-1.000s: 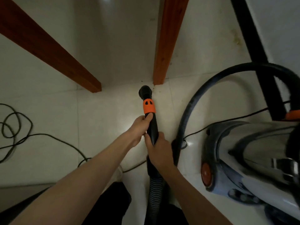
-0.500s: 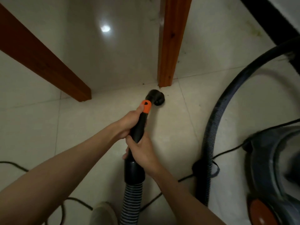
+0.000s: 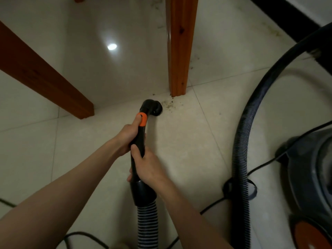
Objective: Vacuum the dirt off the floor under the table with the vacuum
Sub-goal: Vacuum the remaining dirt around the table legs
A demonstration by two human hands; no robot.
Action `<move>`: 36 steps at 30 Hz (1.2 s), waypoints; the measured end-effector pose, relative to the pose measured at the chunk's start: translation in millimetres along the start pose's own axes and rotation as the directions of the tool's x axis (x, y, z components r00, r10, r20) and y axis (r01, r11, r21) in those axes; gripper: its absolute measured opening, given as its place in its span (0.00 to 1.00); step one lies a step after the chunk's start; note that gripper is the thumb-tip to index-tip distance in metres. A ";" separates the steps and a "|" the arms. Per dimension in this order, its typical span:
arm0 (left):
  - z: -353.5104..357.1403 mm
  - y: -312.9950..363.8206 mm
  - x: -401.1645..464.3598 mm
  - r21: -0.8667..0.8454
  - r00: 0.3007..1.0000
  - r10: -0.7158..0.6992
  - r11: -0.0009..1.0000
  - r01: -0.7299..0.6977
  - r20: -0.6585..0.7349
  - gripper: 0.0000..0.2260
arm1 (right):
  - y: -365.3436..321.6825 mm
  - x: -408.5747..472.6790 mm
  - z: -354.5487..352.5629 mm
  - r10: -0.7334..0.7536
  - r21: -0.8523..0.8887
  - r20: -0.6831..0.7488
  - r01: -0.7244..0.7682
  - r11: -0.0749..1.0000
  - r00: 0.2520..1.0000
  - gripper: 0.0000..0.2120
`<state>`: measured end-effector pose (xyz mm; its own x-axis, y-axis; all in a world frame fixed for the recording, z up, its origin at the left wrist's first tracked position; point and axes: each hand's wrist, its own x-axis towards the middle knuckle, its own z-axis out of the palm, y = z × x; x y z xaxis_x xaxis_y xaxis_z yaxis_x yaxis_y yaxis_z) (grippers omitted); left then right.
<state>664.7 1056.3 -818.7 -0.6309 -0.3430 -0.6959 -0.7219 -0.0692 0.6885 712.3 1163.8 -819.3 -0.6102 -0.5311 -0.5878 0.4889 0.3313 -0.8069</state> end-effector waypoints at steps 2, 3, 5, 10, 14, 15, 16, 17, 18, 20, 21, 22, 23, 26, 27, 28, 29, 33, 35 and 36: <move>5.1 -2.8 1.9 0.021 0.999 0.025 0.999 -0.025 -0.027 0.24 | 3.4 0.4 -2.2 0.007 0.023 -0.006 -0.007 1.000 1.000 0.16; 7.0 -3.4 3.1 0.023 0.999 0.032 0.999 -0.032 -0.036 0.24 | 4.6 0.7 -3.5 0.007 0.032 -0.009 -0.006 0.999 1.000 0.16; 9.0 -4.8 6.0 0.022 0.998 0.040 0.999 -0.039 -0.040 0.24 | 6.4 1.7 -5.4 -0.001 0.036 -0.017 0.001 0.999 1.000 0.16; 12.1 0.4 16.6 0.037 0.996 0.071 0.997 -0.069 -0.052 0.24 | 2.8 11.2 -11.3 -0.020 0.029 -0.036 0.021 0.999 0.999 0.16; 19.0 12.9 30.3 0.033 0.994 0.088 0.996 -0.086 -0.071 0.23 | -4.0 25.3 -21.4 -0.040 0.032 -0.063 0.042 0.999 0.997 0.17; 20.8 15.8 34.0 0.036 0.994 0.088 0.996 -0.085 -0.071 0.23 | -5.7 28.5 -24.3 -0.042 0.035 -0.068 0.045 0.998 0.997 0.16; 22.6 18.9 37.5 0.039 0.994 0.088 0.996 -0.085 -0.072 0.23 | -7.6 31.6 -27.2 -0.044 0.039 -0.074 0.047 0.998 0.996 0.16; 24.5 21.9 41.1 0.043 0.993 0.090 0.995 -0.087 -0.075 0.23 | -9.5 34.6 -30.0 -0.046 0.045 -0.079 0.050 0.998 0.996 0.15; 26.5 25.2 45.3 0.047 0.992 0.093 0.995 -0.089 -0.080 0.23 | -11.3 38.7 -33.0 -0.046 0.050 -0.084 0.050 0.998 0.995 0.14; 30.5 32.5 54.4 0.055 0.991 0.098 0.994 -0.093 -0.093 0.23 | -14.9 47.4 -38.8 -0.044 0.063 -0.090 0.050 0.997 0.995 0.14; 32.3 35.8 57.8 0.057 0.990 0.098 0.994 -0.093 -0.096 0.22 | -16.9 50.8 -41.5 -0.044 0.071 -0.093 0.051 0.996 0.995 0.15; 33.8 39.0 61.5 0.061 0.990 0.098 0.994 -0.092 -0.098 0.22 | -18.7 54.5 -44.1 -0.043 0.079 -0.093 0.050 0.996 0.995 0.15; 34.7 41.8 64.8 0.065 0.990 0.098 0.994 -0.091 -0.101 0.22 | -20.4 57.5 -46.2 -0.042 0.084 -0.090 0.049 0.995 0.995 0.15; 34.8 48.5 71.0 0.066 0.990 0.093 0.994 -0.086 -0.105 0.22 | -25.6 63.2 -50.2 -0.046 0.092 -0.081 0.054 0.994 0.996 0.16; 34.4 50.0 72.5 0.062 0.990 0.093 0.994 -0.087 -0.102 0.22 | -26.6 64.6 -50.6 -0.051 0.090 -0.078 0.058 0.994 0.996 0.16; 33.8 51.3 73.2 0.059 0.991 0.095 0.994 -0.090 -0.099 0.22 | -27.4 65.4 -50.8 -0.052 0.087 -0.077 0.059 0.994 0.996 0.16; 33.2 51.7 73.5 0.058 0.991 0.095 0.994 -0.090 -0.094 0.22 | -27.7 65.7 -50.7 -0.050 0.084 -0.075 0.056 0.995 0.996 0.16; 31.9 44.8 67.6 0.067 0.993 0.076 0.995 -0.070 -0.086 0.22 | -23.9 60.1 -48.0 -0.033 0.082 -0.065 0.039 0.996 0.997 0.17; 30.8 37.4 62.0 0.074 0.993 0.074 0.995 -0.067 -0.094 0.22 | -19.0 54.0 -44.6 -0.028 0.084 -0.050 0.033 0.996 0.998 0.17; 30.0 33.6 58.7 0.073 0.993 0.074 0.995 -0.067 -0.096 0.22 | -16.3 50.7 -42.7 -0.026 0.089 -0.040 0.030 0.996 0.999 0.17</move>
<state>594.8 1061.9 -842.5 -0.6523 -0.4355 -0.6203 -0.6968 0.0226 0.7169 646.7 1164.8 -838.4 -0.6472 -0.5080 -0.5685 0.5243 0.2448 -0.8156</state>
